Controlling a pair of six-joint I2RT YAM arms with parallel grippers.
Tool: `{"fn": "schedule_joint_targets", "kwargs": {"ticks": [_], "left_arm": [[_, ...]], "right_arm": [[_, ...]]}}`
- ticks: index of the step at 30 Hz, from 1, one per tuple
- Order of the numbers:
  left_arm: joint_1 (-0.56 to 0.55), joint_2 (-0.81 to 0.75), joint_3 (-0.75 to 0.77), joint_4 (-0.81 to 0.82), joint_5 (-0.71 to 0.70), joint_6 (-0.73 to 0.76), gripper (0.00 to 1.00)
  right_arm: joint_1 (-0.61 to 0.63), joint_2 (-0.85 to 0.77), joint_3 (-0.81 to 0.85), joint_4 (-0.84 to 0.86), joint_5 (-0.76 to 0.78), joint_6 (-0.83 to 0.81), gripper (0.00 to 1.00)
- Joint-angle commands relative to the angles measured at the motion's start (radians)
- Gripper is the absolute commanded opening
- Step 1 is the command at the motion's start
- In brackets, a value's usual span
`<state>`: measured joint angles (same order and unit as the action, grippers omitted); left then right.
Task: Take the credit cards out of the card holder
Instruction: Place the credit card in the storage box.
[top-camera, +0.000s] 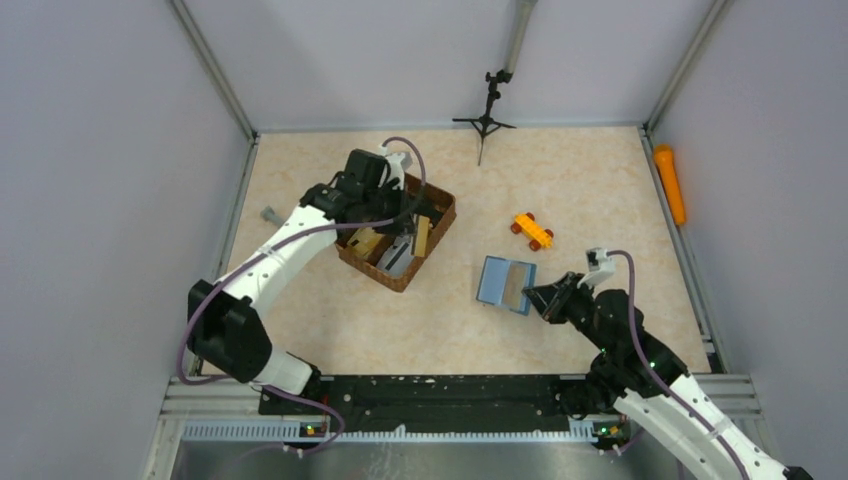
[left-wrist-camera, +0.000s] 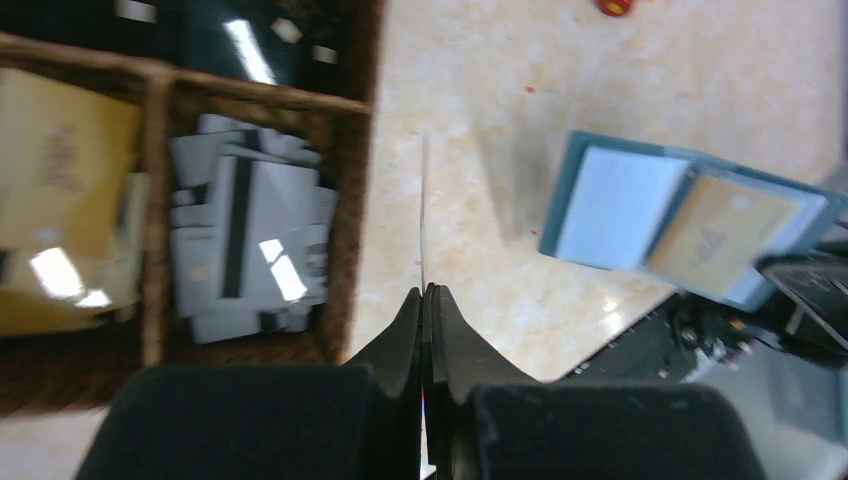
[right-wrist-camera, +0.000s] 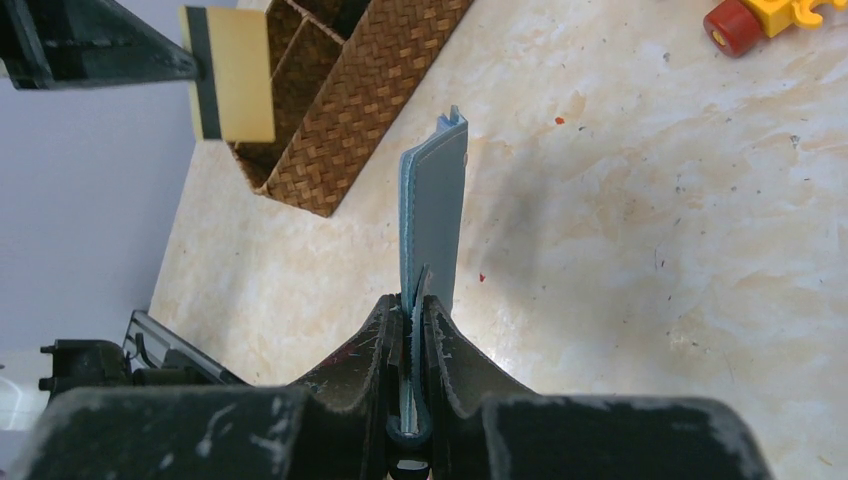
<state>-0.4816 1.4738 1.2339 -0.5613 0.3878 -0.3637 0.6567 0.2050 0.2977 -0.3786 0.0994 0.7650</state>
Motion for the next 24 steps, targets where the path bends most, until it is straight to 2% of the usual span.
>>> {"fn": "schedule_joint_targets", "kwargs": {"ticks": [1, 7, 10, 16, 19, 24], "left_arm": [[0.002, -0.043, 0.213, -0.323, -0.429, 0.102, 0.00], [-0.004, 0.018, 0.395, -0.478, -0.695, 0.170, 0.00], [-0.032, 0.031, 0.398, -0.458, -0.803, 0.230, 0.00], [-0.044, 0.106, 0.397, -0.431, -0.821, 0.291, 0.00], [-0.048, 0.156, 0.399, -0.431, -0.899, 0.291, 0.00], [-0.053, 0.232, 0.410, -0.426, -0.892, 0.299, 0.00]], "right_arm": [[-0.011, 0.021, 0.070, 0.062, -0.045, -0.042, 0.00], [-0.011, 0.056, 0.075, 0.096, -0.082, -0.045, 0.00], [-0.011, 0.073, 0.084, 0.107, -0.096, -0.044, 0.00], [-0.011, 0.073, 0.116, 0.088, -0.093, -0.045, 0.00], [-0.011, 0.073, 0.122, 0.078, -0.092, -0.042, 0.00], [-0.011, 0.070, 0.129, 0.068, -0.090, -0.038, 0.00]]}}
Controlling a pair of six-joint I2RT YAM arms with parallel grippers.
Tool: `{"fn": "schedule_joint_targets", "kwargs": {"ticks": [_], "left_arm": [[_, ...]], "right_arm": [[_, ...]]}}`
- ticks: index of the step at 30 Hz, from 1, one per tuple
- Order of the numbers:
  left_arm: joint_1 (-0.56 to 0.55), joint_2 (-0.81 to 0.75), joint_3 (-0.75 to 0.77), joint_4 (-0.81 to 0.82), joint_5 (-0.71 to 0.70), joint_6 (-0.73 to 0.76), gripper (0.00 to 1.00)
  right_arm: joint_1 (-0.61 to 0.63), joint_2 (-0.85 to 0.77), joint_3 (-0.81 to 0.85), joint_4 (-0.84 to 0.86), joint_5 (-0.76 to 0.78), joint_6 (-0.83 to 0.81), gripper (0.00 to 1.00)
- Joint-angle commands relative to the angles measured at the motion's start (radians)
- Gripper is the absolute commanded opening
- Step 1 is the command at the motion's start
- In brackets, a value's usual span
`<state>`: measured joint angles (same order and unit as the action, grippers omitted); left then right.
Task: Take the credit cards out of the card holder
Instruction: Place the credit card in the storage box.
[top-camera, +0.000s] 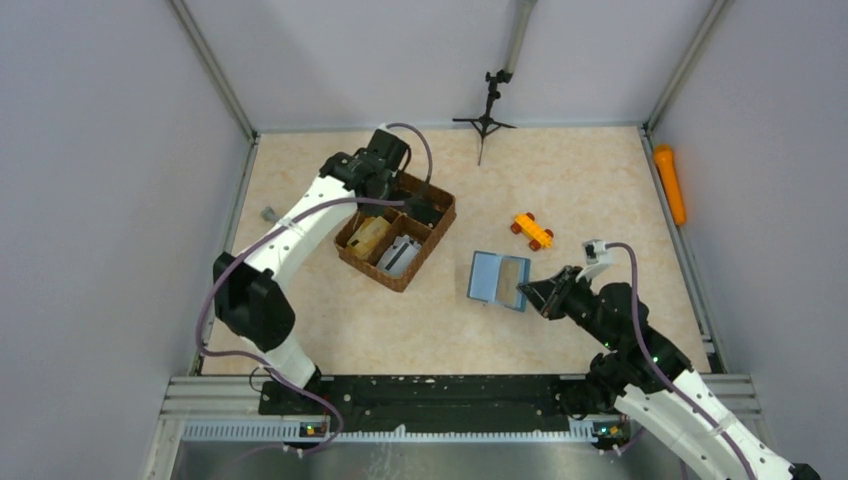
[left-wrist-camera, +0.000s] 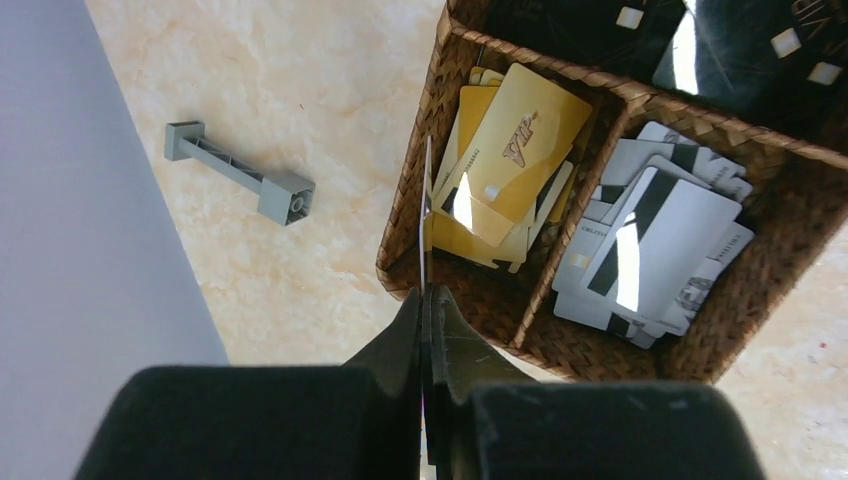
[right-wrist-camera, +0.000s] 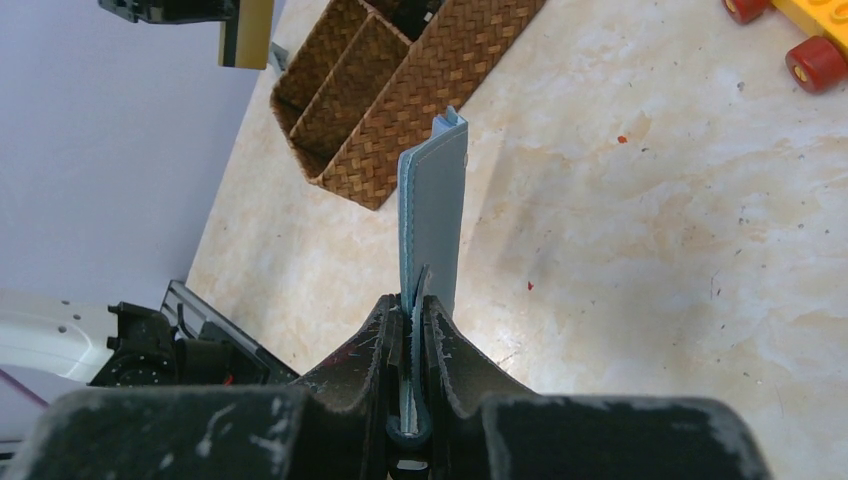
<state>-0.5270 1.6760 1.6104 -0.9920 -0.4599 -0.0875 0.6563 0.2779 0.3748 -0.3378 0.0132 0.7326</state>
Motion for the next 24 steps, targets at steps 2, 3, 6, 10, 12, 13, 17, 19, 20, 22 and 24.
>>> {"fn": "schedule_joint_targets", "kwargs": {"ticks": [2, 3, 6, 10, 12, 13, 17, 19, 20, 22, 24], "left_arm": [[-0.009, 0.059, 0.038, 0.008, -0.052, 0.023, 0.00], [-0.010, 0.074, 0.040, 0.009, -0.056, 0.022, 0.00], [-0.011, 0.120, 0.038, 0.032, -0.066, 0.024, 0.00], [-0.018, 0.191, 0.038, 0.046, -0.118, 0.025, 0.00], [-0.020, 0.224, 0.039, 0.046, -0.146, 0.031, 0.00], [-0.022, 0.245, 0.039, 0.046, -0.172, 0.030, 0.00], [-0.025, 0.296, 0.058, 0.057, -0.224, 0.043, 0.19], [-0.033, 0.299, 0.070, 0.050, -0.217, 0.039, 0.31], [-0.038, 0.291, 0.070, 0.050, -0.213, 0.036, 0.39], [-0.048, 0.267, 0.064, 0.048, -0.200, 0.025, 0.53], [-0.058, 0.232, 0.053, 0.046, -0.177, 0.008, 0.61]], "right_arm": [[-0.011, -0.005, 0.059, 0.018, -0.002, -0.007, 0.00], [-0.011, -0.005, 0.062, 0.013, 0.000, -0.007, 0.00], [-0.011, -0.007, 0.070, 0.000, 0.006, -0.011, 0.00], [-0.011, -0.013, 0.083, -0.028, 0.014, -0.021, 0.00], [-0.011, -0.019, 0.089, -0.040, 0.019, -0.024, 0.00], [-0.011, -0.023, 0.088, -0.043, 0.021, -0.024, 0.00], [-0.011, -0.029, 0.083, -0.054, 0.024, -0.028, 0.00], [-0.011, -0.029, 0.085, -0.067, 0.024, -0.032, 0.00], [-0.011, -0.031, 0.087, -0.074, 0.026, -0.034, 0.00], [-0.011, -0.035, 0.091, -0.089, 0.032, -0.035, 0.00], [-0.011, -0.043, 0.094, -0.095, 0.039, -0.030, 0.00]]}}
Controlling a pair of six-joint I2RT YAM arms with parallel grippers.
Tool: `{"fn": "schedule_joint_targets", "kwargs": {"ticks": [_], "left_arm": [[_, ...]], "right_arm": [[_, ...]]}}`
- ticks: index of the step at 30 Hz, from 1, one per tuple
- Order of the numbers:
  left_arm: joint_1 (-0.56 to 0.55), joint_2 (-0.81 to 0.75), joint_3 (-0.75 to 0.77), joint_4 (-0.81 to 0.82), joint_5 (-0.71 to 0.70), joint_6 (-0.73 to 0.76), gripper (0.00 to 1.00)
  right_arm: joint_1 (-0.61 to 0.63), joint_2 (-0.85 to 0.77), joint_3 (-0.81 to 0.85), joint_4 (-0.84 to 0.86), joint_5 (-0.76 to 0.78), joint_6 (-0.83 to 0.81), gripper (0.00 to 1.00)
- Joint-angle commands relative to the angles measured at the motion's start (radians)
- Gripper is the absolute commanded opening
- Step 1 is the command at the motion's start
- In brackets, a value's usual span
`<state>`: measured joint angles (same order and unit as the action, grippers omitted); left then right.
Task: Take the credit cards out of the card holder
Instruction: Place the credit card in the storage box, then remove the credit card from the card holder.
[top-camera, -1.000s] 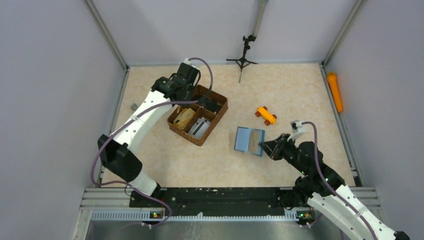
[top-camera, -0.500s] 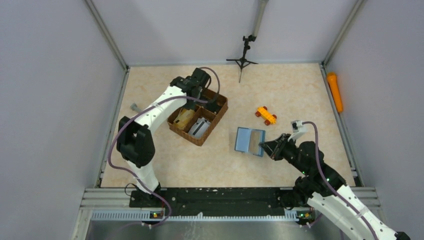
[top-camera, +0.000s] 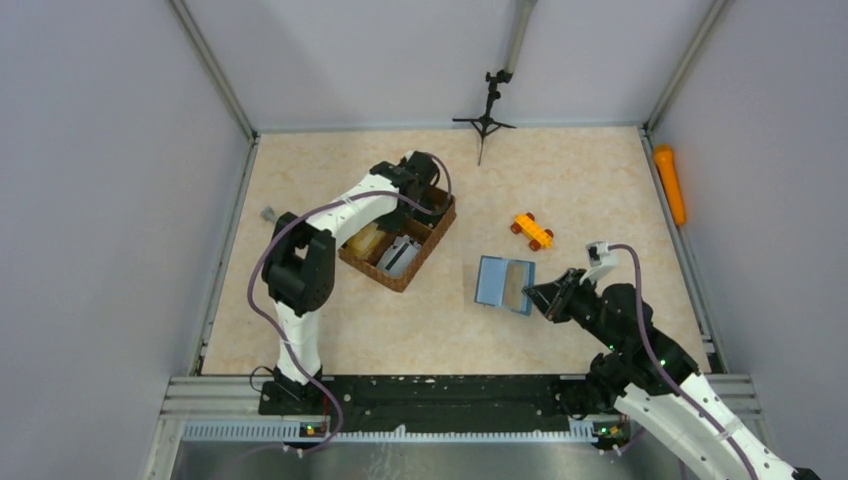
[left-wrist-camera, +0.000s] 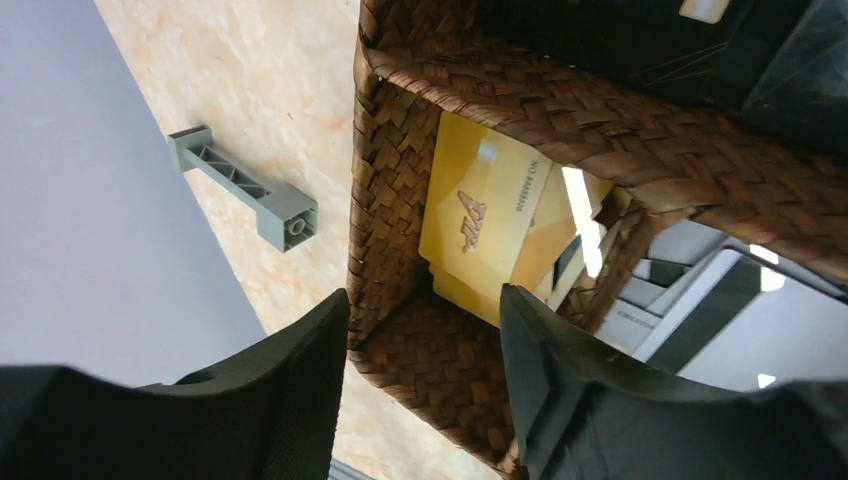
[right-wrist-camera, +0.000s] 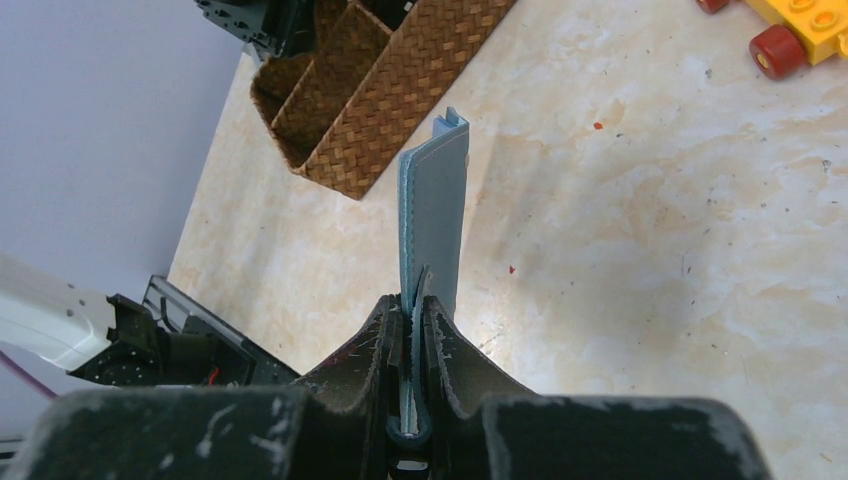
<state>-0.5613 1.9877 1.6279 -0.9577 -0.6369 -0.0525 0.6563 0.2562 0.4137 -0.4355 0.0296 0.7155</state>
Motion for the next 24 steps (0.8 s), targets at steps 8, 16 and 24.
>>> {"fn": "schedule_joint_targets", "kwargs": {"ticks": [8, 16, 24], "left_arm": [[-0.053, -0.333, -0.130, 0.115, 0.149, -0.240, 0.99], [-0.010, -0.744, -0.624, 0.661, 0.792, -0.412, 0.99], [-0.011, -0.858, -0.895, 1.110, 1.229, -0.640, 0.99]], "right_arm": [[-0.011, -0.020, 0.045, 0.036, 0.009, 0.008, 0.00], [-0.011, -0.023, 0.036, 0.104, -0.021, 0.043, 0.00], [-0.011, -0.063, -0.015, 0.219, -0.064, 0.132, 0.00]]}}
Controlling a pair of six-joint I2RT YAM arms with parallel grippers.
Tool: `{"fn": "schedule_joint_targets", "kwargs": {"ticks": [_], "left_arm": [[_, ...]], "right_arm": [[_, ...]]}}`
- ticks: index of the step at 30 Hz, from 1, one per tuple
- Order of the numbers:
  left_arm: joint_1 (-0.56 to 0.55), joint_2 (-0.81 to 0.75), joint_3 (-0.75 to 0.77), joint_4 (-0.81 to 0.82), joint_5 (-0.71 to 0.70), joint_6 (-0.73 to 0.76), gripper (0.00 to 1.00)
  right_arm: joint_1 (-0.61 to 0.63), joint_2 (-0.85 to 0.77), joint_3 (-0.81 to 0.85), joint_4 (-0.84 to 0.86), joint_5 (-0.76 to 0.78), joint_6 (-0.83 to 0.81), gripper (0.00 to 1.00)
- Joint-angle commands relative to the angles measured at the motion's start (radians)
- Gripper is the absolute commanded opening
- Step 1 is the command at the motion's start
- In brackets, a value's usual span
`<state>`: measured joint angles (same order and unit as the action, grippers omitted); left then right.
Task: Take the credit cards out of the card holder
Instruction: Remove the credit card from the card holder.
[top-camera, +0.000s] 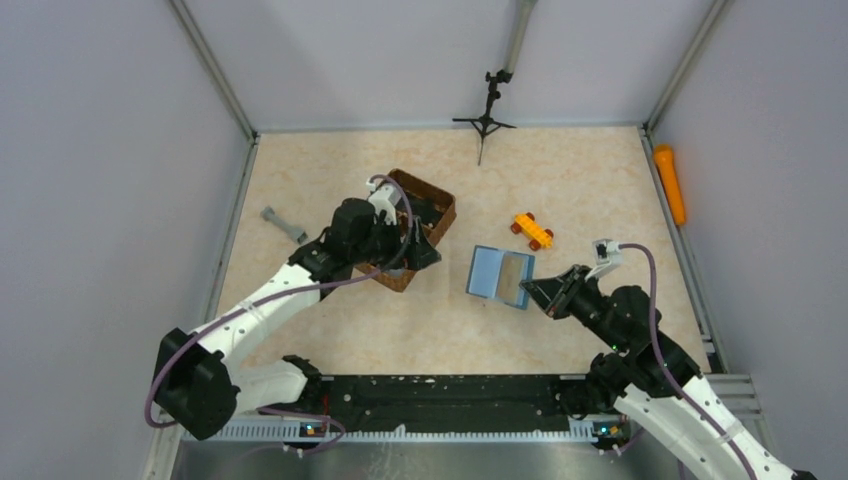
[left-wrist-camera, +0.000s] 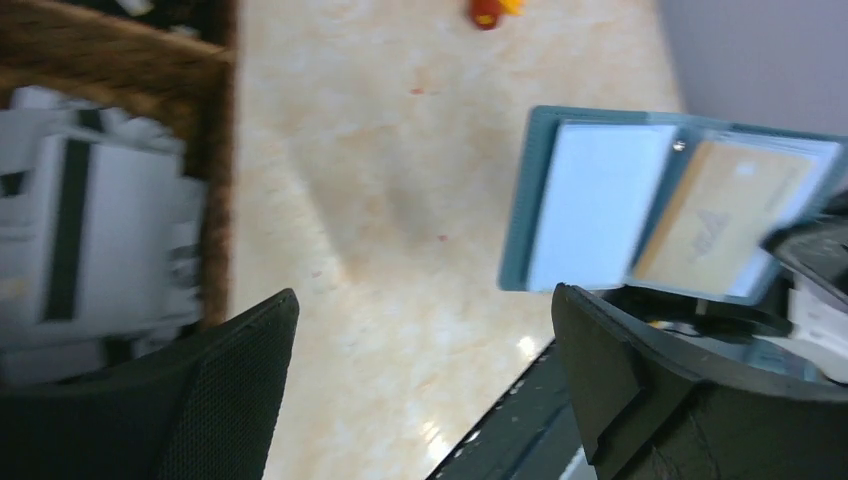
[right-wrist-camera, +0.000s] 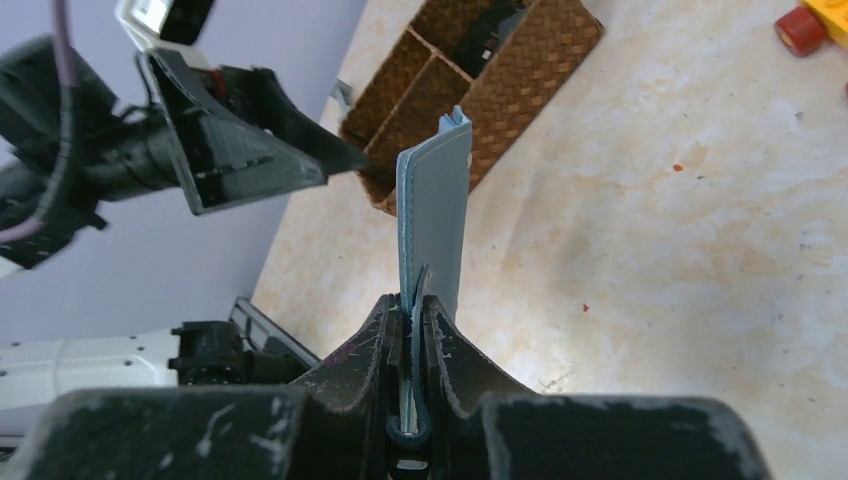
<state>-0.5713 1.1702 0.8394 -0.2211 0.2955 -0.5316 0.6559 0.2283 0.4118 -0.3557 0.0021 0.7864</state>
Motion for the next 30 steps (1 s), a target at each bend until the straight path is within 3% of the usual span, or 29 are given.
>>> {"fn": "schedule_joint_targets", "kwargs": {"ticks": [1, 4, 9, 13, 17, 22, 30], "left_arm": [[-0.001, -0.037, -0.141, 0.451, 0.330, -0.193, 0.99], [-0.001, 0.001, -0.190, 0.651, 0.429, -0.295, 0.99], [0.000, 0.047, -0.194, 0.809, 0.503, -0.369, 0.99], [0.000, 0.066, -0.175, 0.785, 0.522, -0.329, 0.99], [0.002, 0.091, -0.115, 0.608, 0.485, -0.211, 0.99], [0.003, 0.154, -0.105, 0.672, 0.528, -0.230, 0.99], [0.004, 0.317, -0.121, 1.044, 0.654, -0.461, 0.96]], "right_arm": [[-0.010, -0.042, -0.024, 0.158, -0.037, 0.078, 0.00], [-0.010, -0.052, -0.051, 0.215, -0.040, 0.126, 0.00], [-0.010, -0.052, -0.093, 0.303, -0.063, 0.206, 0.00], [-0.010, -0.060, -0.110, 0.340, -0.062, 0.250, 0.00], [-0.010, -0.057, -0.110, 0.349, -0.060, 0.270, 0.00], [-0.010, -0.055, -0.087, 0.322, -0.036, 0.253, 0.00], [-0.010, -0.006, -0.105, 0.387, -0.038, 0.255, 0.00]]}}
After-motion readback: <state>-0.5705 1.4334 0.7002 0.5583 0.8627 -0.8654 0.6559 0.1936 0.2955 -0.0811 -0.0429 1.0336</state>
